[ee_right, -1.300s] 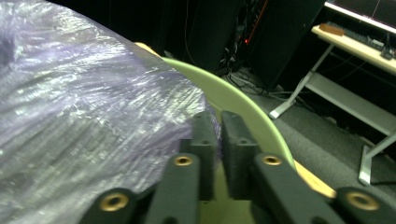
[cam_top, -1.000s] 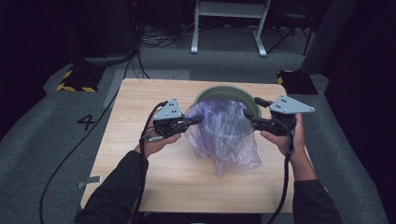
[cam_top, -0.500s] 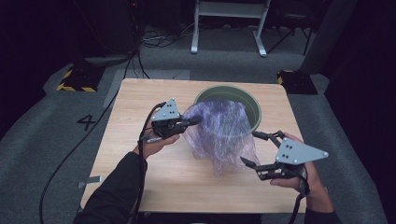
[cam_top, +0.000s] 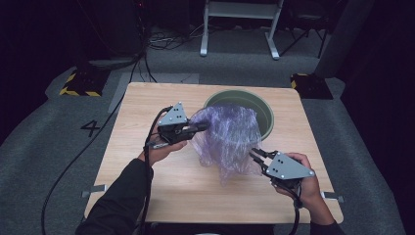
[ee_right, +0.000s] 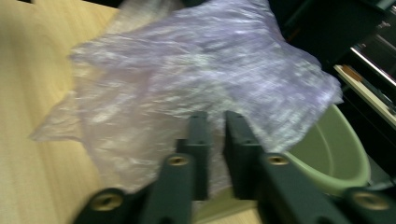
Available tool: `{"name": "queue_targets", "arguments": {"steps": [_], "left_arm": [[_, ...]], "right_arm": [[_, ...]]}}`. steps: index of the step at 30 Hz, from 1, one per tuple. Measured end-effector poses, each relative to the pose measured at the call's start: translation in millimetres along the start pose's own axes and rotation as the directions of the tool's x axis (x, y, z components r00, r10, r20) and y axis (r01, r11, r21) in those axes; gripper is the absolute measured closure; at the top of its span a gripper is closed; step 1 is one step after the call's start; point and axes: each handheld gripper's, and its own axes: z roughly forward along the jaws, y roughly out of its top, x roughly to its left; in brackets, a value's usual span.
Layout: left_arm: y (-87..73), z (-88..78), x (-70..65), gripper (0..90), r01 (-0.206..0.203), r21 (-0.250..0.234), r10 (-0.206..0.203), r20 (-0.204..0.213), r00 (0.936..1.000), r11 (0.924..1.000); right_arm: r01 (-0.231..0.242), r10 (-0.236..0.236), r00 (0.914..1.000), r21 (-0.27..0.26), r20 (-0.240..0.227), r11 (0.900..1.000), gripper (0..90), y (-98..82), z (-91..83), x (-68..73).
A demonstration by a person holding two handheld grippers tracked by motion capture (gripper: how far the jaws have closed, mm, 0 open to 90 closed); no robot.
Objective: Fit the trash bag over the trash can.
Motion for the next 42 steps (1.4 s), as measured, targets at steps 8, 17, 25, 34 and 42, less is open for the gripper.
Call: {"name": "queue_targets", "arguments": {"steps": [8, 17, 25, 34, 42], "left_arm": [[-0.7, -5.2, 0.8, 83.1, -0.006, -0.024, 0.006, 0.011, 0.9999, 0.9997], [-3.1, -4.7, -0.4, 86.1, -0.006, -0.011, 0.007, 0.017, 0.9998, 0.9999], [-3.3, -5.0, 2.6, 86.1, 0.014, -0.024, -0.013, 0.022, 0.9997, 0.9996], [-5.2, -3.9, 4.7, 82.6, 0.023, -0.016, -0.023, 0.025, 0.9994, 0.9996], [-8.0, -5.7, 9.8, 34.9, 0.097, -0.017, -0.097, 0.006, 0.9952, 0.9951]], "right_arm": [[-0.049, 0.049, 0.9986, -0.025, 0.019, 0.999, 56.9, 1.9, 1.7, -10.2], [-0.077, 0.065, 0.9899, -0.091, -0.126, 0.993, 18.0, -15.1, -17.0, 9.9], [-0.117, 0.108, 0.9894, -0.102, -0.097, 0.988, 16.1, -40.9, -11.8, 25.8], [-0.126, 0.118, 0.9897, -0.098, -0.081, 0.987, 72.2, -56.1, 5.3, 28.9], [-0.172, 0.175, 0.9845, -0.238, -0.011, 0.956, 90.0, -41.1, -7.6, -0.8]]}}
